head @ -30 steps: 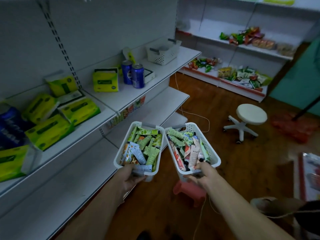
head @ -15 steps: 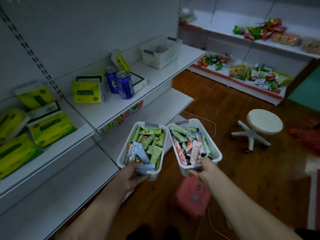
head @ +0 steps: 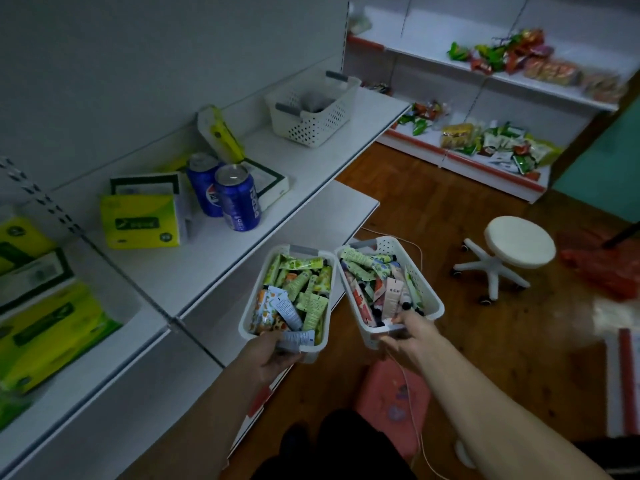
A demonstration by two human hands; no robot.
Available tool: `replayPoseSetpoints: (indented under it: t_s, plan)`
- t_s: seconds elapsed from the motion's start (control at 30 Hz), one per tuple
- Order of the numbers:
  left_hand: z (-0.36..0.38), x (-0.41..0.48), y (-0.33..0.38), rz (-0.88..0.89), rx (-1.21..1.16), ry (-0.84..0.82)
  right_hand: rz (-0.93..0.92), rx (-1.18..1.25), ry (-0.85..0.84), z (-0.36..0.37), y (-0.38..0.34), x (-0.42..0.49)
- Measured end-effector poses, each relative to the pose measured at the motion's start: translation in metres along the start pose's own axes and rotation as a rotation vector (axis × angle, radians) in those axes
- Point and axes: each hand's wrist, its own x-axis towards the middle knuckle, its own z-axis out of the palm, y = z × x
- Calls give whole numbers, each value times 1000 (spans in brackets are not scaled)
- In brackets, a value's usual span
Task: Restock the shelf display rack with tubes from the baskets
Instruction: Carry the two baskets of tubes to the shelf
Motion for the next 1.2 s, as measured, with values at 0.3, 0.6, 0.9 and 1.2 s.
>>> replayPoseSetpoints:
  t_s: [0.3, 0.6, 0.9, 1.2]
  plan:
    - [15, 39, 17, -52, 13, -3, -17, 2, -35, 22, -27, 10]
    - [27, 99, 32, -39, 7, -20, -60, -85, -92, 50, -62, 44]
    - [68, 168, 21, 17, -224, 95, 2, -311, -219, 91, -122, 176]
    - [133, 188, -14, 71, -424, 521, 92, -717, -515, 112, -200, 288]
